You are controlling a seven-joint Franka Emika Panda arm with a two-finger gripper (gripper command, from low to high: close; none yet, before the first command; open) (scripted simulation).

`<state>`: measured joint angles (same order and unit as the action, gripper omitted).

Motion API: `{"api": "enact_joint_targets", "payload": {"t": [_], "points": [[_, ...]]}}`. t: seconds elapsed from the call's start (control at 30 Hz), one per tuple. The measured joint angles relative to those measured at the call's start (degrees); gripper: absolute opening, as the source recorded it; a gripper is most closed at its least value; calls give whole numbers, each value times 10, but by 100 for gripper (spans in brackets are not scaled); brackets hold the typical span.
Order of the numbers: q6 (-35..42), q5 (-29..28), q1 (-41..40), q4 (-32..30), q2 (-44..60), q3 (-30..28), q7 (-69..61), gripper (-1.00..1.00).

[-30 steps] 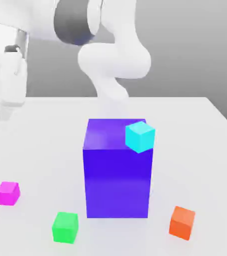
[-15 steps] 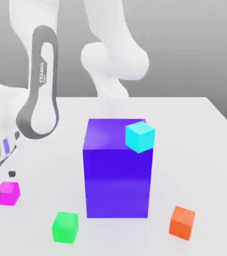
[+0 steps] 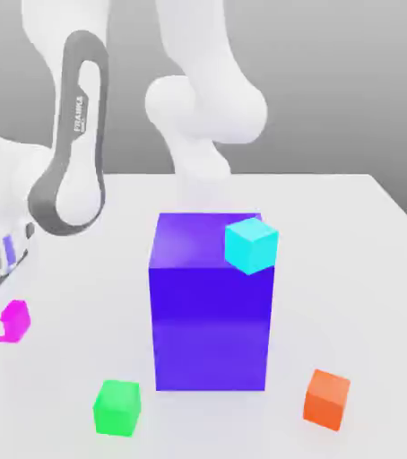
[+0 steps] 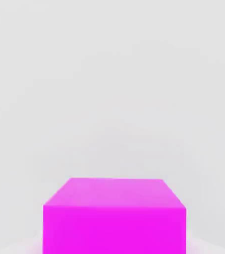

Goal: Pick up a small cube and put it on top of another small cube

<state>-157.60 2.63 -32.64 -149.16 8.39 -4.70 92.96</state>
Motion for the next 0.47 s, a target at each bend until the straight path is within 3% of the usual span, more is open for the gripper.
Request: {"api": "enact_joint_targets", "payload": {"t": [0.17, 0.33, 0.37, 0.47], "points": [[58, -27, 113, 13, -45, 86, -28, -100], [-3, -48, 128, 21, 24, 88, -23, -100], [-20, -51, 129, 22, 42, 86, -21, 100], [-20, -51, 129, 22, 42, 86, -21, 100]]}}
